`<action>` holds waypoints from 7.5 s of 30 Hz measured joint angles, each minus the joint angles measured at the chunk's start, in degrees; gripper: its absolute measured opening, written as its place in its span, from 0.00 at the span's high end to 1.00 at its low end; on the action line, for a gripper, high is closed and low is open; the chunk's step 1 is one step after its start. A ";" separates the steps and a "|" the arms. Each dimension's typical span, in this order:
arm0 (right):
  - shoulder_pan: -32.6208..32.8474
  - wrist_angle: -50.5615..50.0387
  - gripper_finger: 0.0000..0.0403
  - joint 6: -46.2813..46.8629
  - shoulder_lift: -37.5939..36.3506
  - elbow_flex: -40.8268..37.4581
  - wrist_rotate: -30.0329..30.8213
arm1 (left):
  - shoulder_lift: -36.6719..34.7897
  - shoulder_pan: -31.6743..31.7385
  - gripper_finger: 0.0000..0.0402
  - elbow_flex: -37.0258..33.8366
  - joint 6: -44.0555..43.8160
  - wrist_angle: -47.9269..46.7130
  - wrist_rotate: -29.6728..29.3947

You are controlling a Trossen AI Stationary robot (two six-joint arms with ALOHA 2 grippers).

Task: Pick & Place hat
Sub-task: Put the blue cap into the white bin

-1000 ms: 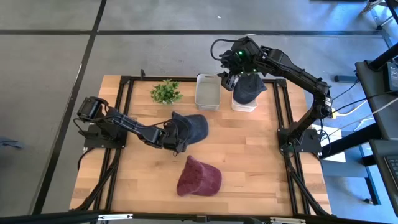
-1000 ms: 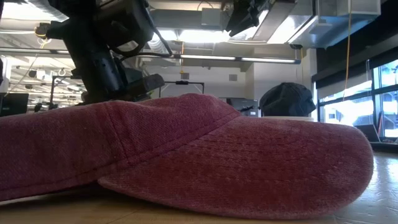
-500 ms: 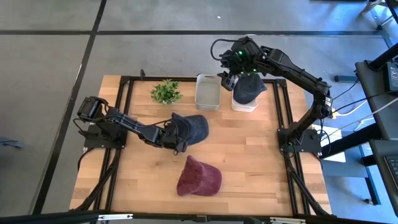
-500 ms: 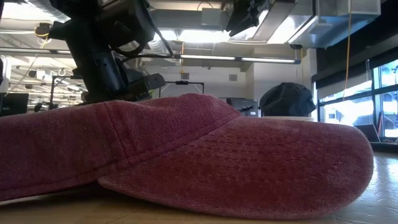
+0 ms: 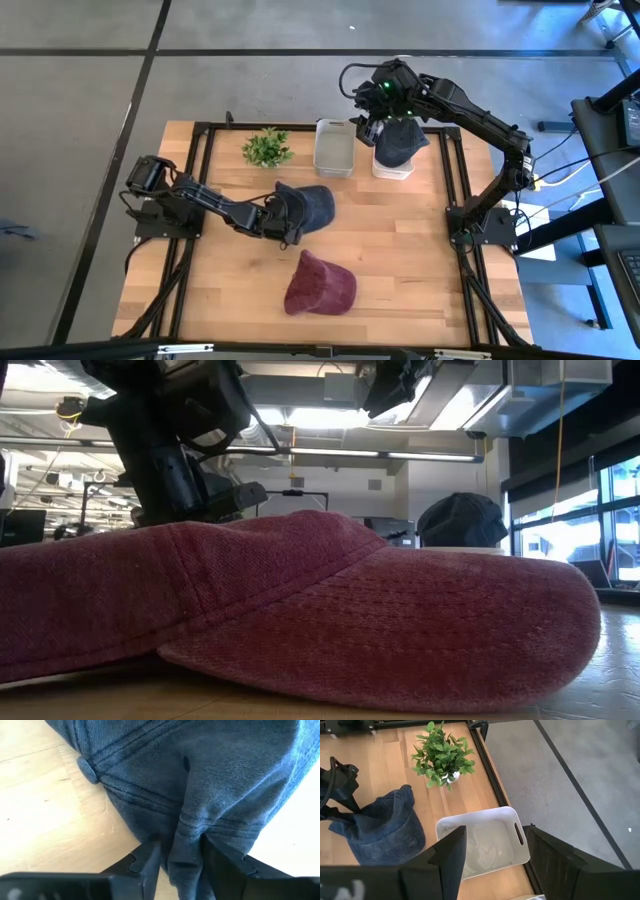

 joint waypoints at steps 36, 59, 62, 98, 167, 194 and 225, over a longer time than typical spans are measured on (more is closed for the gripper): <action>0.00 -0.01 0.48 0.02 0.00 0.00 0.00 | 0.18 0.00 0.94 -0.20 4.61 0.44 0.22; 0.02 -0.02 0.48 -1.58 0.14 0.00 -19.07 | -10.22 -0.07 0.95 -0.38 30.31 3.92 2.39; 0.09 -0.03 0.48 -4.92 0.39 0.00 -24.98 | -13.49 -0.07 0.95 -0.37 38.80 4.43 2.61; 9.14 13.96 0.48 -2.78 17.17 -0.02 -60.76 | -27.82 1.59 0.96 6.17 112.97 20.84 20.77; 9.68 6.67 0.91 -0.18 15.55 0.00 -63.02 | -27.79 2.51 0.72 10.36 111.89 22.24 7.66; 3.17 -6.10 0.90 7.43 -9.66 0.02 -10.62 | -37.27 10.47 0.61 10.32 71.47 13.05 -0.01; -6.43 -17.79 0.91 22.38 -6.44 0.02 20.03 | -22.19 10.45 0.62 10.25 55.17 12.26 -10.91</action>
